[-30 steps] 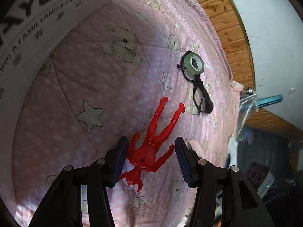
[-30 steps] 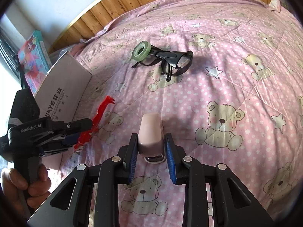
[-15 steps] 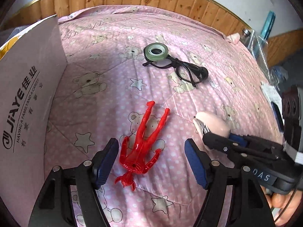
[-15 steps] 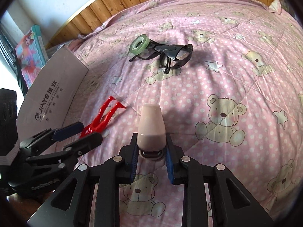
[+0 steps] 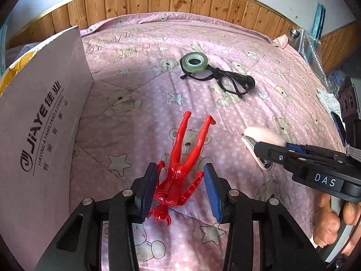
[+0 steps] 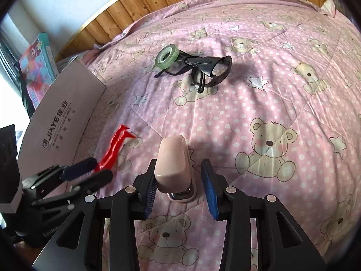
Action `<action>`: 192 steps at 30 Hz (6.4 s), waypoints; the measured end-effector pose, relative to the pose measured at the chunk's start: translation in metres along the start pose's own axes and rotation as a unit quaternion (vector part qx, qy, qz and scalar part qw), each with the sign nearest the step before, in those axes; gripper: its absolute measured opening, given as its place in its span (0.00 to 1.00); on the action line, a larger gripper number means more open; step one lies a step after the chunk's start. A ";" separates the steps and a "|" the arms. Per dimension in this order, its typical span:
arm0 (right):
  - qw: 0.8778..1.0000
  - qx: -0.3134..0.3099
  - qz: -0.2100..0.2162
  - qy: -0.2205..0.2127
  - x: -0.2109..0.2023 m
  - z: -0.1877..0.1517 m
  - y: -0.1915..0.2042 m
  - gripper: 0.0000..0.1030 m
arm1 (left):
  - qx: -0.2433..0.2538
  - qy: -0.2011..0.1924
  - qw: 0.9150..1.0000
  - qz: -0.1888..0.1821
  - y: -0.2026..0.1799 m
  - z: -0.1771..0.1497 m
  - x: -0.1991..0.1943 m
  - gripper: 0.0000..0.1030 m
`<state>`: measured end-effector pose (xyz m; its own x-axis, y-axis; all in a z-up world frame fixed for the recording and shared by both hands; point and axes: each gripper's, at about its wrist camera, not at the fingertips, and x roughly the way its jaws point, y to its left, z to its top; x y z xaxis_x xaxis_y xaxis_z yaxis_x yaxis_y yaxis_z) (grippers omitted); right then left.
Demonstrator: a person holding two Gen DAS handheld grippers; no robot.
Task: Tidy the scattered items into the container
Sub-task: 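Grasp the red toy figure with the left tool while the right tool grasps the pink stapler, then lift the red figure and pink stapler with both tools and carry over the box, then open both tools to drop the figure and stapler into the box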
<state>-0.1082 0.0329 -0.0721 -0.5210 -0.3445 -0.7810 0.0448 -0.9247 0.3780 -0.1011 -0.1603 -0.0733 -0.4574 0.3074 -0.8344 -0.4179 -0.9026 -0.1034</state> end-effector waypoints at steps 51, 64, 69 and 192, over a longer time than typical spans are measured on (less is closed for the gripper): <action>0.999 -0.019 0.021 -0.034 -0.042 -0.018 0.023 0.26 | -0.054 -0.043 0.996 -0.048 -0.005 0.018 -0.034 0.47; 0.998 -0.038 0.027 -0.049 -0.072 -0.031 0.044 0.26 | -0.059 -0.074 0.994 -0.051 -0.009 0.002 -0.085 0.47; 0.997 -0.044 0.030 -0.050 -0.077 -0.033 0.051 0.26 | -0.059 -0.088 0.993 -0.047 -0.009 0.001 -0.100 0.47; 0.970 -0.166 0.176 -0.017 -0.005 0.055 0.262 0.22 | -0.241 -0.076 0.966 0.058 0.226 0.032 -0.148 0.50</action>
<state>-0.1402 -0.1987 0.0582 -0.4511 -0.6480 -0.6137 0.4947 -0.7539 0.4324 -0.1528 -0.4002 0.0444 -0.6048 0.2043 -0.7698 0.0405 -0.9574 -0.2859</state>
